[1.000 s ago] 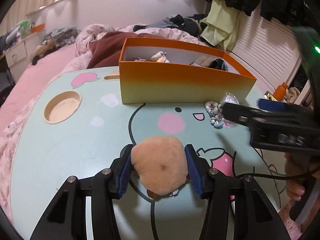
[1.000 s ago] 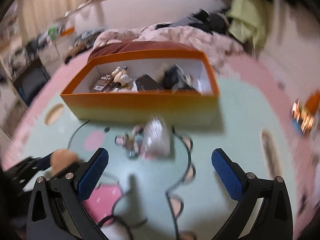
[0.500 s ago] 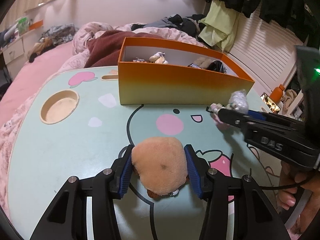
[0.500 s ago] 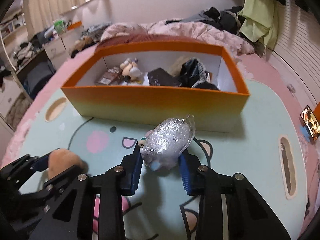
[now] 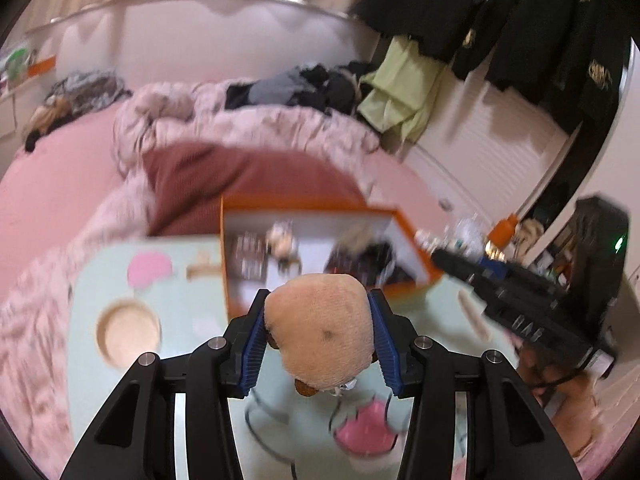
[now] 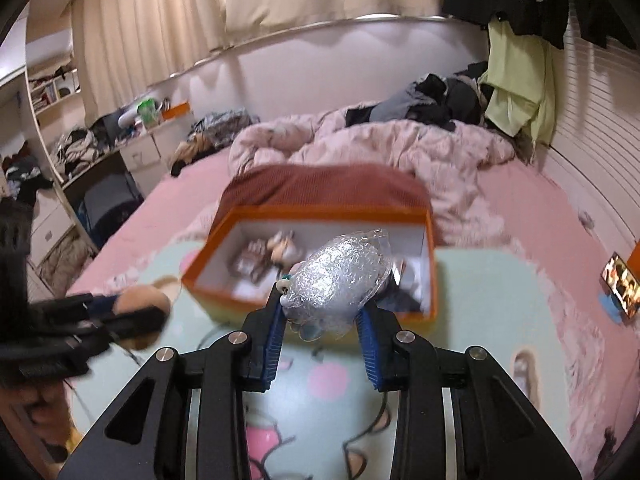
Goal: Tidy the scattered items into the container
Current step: 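Drop the tan plush into the orange box with left tool while right drops the bag in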
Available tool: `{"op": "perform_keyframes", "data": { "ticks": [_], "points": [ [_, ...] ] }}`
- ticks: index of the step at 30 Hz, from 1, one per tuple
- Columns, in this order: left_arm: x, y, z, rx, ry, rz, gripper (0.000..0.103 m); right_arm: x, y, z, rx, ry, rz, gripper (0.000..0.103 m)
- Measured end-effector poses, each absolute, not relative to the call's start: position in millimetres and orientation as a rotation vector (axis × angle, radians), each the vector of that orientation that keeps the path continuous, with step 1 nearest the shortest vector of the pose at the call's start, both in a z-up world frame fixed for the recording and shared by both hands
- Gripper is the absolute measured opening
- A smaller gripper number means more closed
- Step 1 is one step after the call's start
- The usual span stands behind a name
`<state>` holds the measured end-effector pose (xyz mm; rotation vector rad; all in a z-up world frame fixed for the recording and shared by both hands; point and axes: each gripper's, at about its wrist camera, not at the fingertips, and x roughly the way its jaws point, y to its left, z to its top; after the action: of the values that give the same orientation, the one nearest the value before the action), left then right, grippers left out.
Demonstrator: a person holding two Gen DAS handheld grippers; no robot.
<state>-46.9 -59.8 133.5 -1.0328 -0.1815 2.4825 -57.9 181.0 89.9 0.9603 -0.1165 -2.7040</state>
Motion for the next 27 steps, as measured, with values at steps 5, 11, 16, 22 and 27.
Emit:
{"op": "perform_keyframes", "data": {
  "ticks": [5,11,16,22,27],
  "points": [
    [-95,-43,145,-1.030,-0.173,2.509,0.047,-92,184,111,0.971,-0.159,-2.677,0.035],
    [-146,-25,96,-1.210,-0.244,2.423,0.049,-118,170,103,1.098,-0.200,-2.603,0.036],
    [-149,-31,68,-1.275,-0.416,2.360,0.067,-138,178,82,1.200,-0.318,-2.542,0.038],
    [-136,-40,80,-1.222,-0.389,2.433,0.072,-114,186,98,1.011,-0.316,-2.641,0.074],
    [-116,-48,102,-1.159,-0.377,2.466,0.076,-113,182,110,1.002,-0.303,-2.653,0.074]
  ]
}}
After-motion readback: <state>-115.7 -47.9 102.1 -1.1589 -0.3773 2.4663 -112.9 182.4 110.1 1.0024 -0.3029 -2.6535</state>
